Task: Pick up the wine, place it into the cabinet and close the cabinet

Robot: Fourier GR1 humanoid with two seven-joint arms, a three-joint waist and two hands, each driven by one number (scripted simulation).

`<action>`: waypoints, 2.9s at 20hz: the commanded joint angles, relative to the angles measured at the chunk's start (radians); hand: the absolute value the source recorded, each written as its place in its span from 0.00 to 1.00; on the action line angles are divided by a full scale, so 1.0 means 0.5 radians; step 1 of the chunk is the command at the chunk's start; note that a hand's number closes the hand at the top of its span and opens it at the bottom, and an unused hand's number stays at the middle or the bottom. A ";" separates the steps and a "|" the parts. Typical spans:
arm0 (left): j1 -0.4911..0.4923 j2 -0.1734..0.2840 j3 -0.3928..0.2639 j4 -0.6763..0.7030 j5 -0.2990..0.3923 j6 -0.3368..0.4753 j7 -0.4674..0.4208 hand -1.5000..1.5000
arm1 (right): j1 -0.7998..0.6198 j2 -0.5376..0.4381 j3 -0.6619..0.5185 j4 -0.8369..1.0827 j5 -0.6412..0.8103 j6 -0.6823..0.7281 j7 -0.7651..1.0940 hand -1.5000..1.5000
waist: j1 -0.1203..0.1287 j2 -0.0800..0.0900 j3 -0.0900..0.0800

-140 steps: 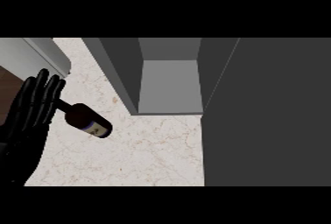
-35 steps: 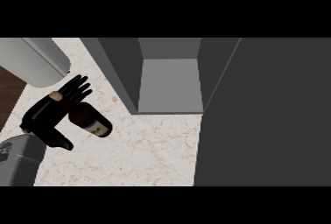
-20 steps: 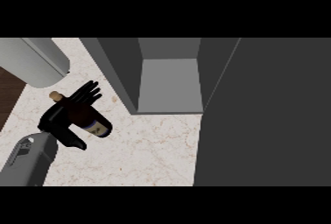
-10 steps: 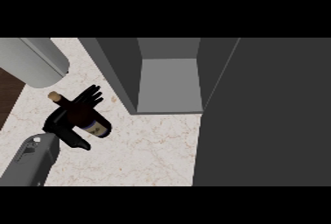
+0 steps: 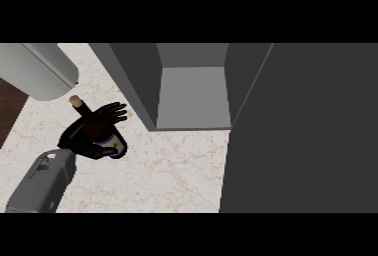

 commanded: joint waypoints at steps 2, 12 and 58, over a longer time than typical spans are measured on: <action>0.051 0.006 -0.028 0.049 0.028 -0.298 -0.113 1.00 | 0.221 0.038 0.037 -0.286 -0.100 0.021 0.000 0.00 | -0.003 -0.004 0.001; 0.080 -0.084 -0.316 -0.233 -0.310 0.059 -0.511 1.00 | 0.181 0.062 0.041 -0.176 -0.056 0.045 -0.071 0.00 | -0.005 -0.001 -0.001; 0.478 -0.587 -1.088 -2.643 0.187 2.068 1.024 1.00 | 0.163 0.069 -0.129 -0.093 -0.184 0.153 -0.076 0.00 | 0.015 -0.006 0.003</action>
